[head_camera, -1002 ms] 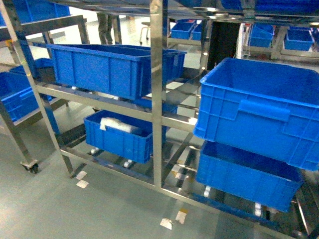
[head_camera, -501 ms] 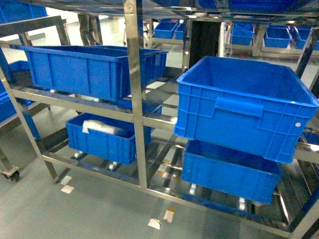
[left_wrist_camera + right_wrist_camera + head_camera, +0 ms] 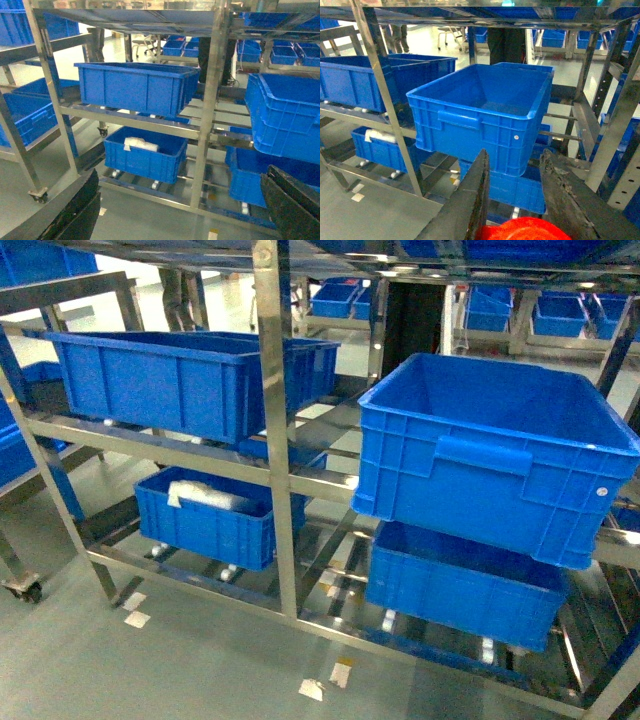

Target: Pick red block from blue box to shelf

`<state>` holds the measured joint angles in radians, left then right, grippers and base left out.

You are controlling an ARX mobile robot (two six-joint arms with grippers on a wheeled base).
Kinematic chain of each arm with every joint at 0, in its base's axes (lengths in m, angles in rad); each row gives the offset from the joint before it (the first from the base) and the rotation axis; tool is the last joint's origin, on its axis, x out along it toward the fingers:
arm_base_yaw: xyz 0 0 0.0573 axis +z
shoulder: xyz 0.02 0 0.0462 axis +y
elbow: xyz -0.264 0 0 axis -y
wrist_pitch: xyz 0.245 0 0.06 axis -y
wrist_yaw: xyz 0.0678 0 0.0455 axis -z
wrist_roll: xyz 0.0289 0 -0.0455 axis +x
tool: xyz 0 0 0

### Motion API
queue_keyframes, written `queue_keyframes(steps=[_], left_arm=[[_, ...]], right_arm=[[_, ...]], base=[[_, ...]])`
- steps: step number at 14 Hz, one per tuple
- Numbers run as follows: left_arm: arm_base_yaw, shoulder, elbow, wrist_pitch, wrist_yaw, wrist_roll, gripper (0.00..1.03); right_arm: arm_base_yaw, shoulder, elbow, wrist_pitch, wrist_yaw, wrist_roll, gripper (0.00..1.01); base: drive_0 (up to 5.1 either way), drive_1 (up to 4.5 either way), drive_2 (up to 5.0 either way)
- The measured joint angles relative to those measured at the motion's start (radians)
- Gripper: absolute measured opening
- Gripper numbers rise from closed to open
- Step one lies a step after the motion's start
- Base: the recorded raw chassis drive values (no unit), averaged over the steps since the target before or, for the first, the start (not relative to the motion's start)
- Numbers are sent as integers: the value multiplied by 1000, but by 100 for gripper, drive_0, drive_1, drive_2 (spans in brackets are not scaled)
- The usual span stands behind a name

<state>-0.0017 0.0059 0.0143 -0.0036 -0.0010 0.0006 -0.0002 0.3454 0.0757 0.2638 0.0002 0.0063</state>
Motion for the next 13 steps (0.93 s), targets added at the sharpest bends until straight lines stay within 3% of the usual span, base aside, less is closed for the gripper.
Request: queue_keyframes(steps=[13], left_arm=[[1, 0, 0, 0, 0, 0, 98]], right_arm=[[0, 0, 0, 0, 0, 0, 26]], base=[[-78, -78, -78]])
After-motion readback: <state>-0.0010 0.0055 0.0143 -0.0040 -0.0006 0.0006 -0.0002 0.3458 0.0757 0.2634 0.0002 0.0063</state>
